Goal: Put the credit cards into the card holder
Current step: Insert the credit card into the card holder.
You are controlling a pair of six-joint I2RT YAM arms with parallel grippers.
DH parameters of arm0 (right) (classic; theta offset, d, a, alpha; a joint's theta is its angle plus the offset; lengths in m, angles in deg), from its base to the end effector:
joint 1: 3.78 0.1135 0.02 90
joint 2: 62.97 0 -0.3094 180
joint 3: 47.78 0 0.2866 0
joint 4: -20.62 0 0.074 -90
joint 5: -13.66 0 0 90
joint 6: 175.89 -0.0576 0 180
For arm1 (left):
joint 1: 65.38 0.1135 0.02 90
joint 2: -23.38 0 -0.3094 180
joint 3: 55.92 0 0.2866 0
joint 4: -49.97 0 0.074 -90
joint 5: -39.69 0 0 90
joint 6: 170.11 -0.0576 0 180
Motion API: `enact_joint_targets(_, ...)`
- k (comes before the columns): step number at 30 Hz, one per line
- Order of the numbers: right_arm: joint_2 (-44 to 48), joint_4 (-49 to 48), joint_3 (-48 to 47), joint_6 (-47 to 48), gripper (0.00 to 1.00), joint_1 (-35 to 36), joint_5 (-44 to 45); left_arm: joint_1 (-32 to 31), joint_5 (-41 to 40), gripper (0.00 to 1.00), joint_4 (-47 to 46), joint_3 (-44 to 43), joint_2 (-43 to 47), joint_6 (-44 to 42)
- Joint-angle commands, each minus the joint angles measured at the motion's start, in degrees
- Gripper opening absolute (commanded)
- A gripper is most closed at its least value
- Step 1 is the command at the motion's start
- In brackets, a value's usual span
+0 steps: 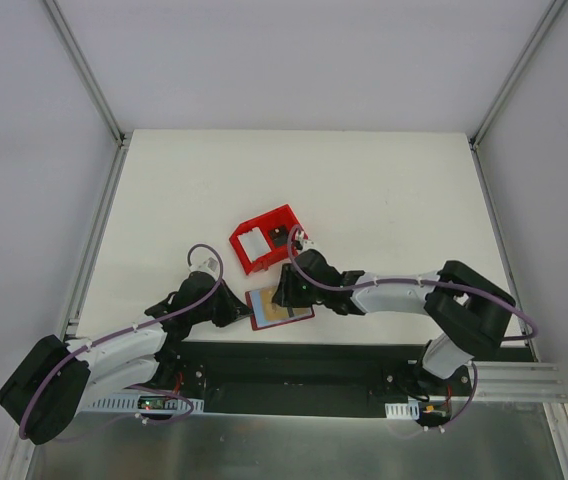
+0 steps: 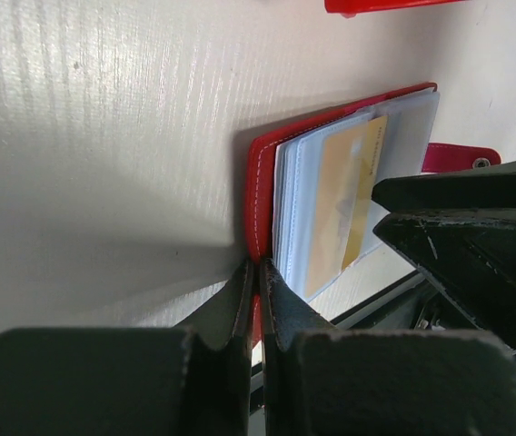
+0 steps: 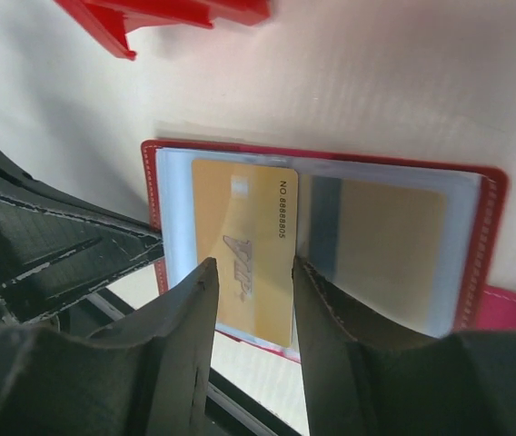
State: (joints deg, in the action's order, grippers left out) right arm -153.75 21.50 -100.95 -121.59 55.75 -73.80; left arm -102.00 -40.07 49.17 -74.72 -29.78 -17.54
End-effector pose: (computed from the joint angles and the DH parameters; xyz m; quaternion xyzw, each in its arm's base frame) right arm 0.1818 0.3040 0.1661 -0.1765 0.8830 0.3074 0.3076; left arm 0.1383 -0.1156 0.1271 -0.1559 0.8647 -0.4096 0.2454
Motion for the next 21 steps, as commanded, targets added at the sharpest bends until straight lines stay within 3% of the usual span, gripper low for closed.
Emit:
enact_joint_targets(1, -3.3, 2.6, -3.9, 2.4, 0.41, 0.4, -4.9, 0.7, 0.3, 0.00, 3.0, 0.7, -0.7, -0.8)
enact_joint_targets(21, -4.8, 0.5, -7.3, 3.7, 0.36, 1.3, -9.4, 0.7, 0.5, 0.00, 2.2, 0.3, -1.6, -0.8)
